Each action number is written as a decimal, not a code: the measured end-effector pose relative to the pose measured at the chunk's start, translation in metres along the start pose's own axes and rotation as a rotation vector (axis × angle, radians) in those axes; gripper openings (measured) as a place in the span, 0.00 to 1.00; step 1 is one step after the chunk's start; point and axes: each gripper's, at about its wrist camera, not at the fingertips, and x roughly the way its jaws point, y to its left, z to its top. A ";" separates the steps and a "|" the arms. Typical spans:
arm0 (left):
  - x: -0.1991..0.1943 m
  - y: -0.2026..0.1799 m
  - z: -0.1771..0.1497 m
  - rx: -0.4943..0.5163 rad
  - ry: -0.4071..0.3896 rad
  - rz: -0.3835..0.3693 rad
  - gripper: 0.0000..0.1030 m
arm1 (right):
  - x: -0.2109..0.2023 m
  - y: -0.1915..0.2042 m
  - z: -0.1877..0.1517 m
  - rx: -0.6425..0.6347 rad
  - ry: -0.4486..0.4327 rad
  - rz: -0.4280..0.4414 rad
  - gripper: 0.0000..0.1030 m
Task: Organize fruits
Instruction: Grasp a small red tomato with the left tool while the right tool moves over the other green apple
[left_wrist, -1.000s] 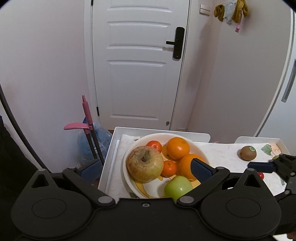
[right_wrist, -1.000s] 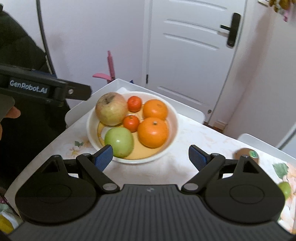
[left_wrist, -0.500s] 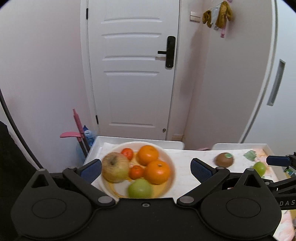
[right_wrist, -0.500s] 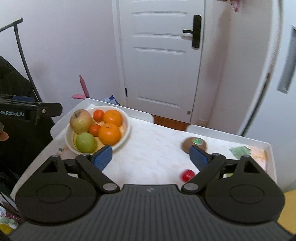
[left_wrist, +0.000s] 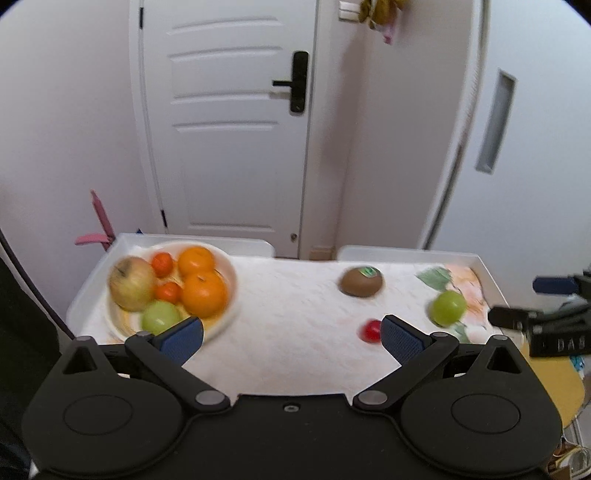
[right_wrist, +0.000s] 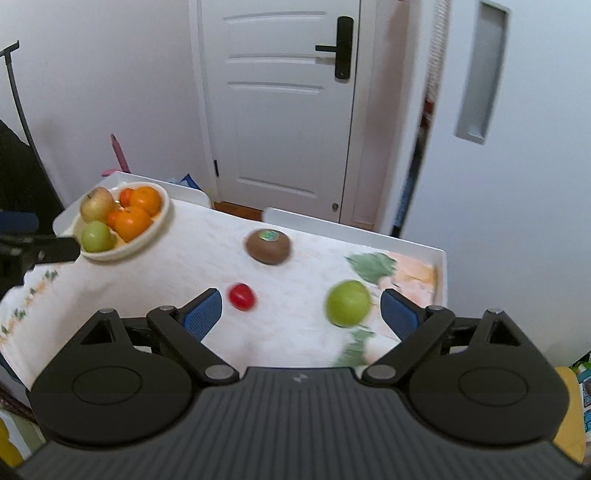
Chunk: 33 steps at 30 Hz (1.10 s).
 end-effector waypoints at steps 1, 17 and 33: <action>0.002 -0.008 -0.004 0.003 0.006 -0.001 1.00 | 0.002 -0.008 -0.003 -0.002 0.005 0.002 1.00; 0.050 -0.097 -0.076 0.051 0.132 -0.064 0.93 | 0.088 -0.078 -0.029 -0.107 0.081 0.096 1.00; 0.085 -0.135 -0.110 0.136 0.212 -0.103 0.46 | 0.139 -0.070 -0.037 -0.159 0.122 0.180 1.00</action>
